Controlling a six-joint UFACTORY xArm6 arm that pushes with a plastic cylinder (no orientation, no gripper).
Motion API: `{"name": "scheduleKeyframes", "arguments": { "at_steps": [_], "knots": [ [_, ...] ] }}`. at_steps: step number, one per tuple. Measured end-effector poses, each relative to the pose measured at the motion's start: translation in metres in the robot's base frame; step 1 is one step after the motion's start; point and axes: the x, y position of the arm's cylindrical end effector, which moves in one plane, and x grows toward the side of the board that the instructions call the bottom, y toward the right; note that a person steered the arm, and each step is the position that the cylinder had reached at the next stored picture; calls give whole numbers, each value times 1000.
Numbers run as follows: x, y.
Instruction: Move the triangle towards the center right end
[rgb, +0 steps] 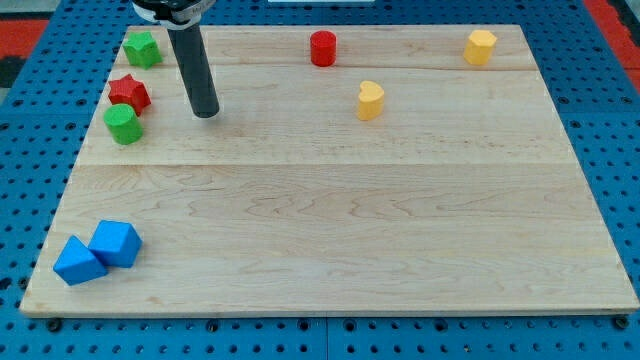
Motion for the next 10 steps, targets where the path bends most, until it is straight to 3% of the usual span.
{"name": "scheduleKeyframes", "arguments": {
  "at_steps": [2, 3, 4, 6, 7, 9, 10],
  "knots": [
    [-15, 20],
    [-42, 20],
    [-14, 42],
    [149, 135],
    [243, 129],
    [258, 73],
    [258, -36]
  ]
}}
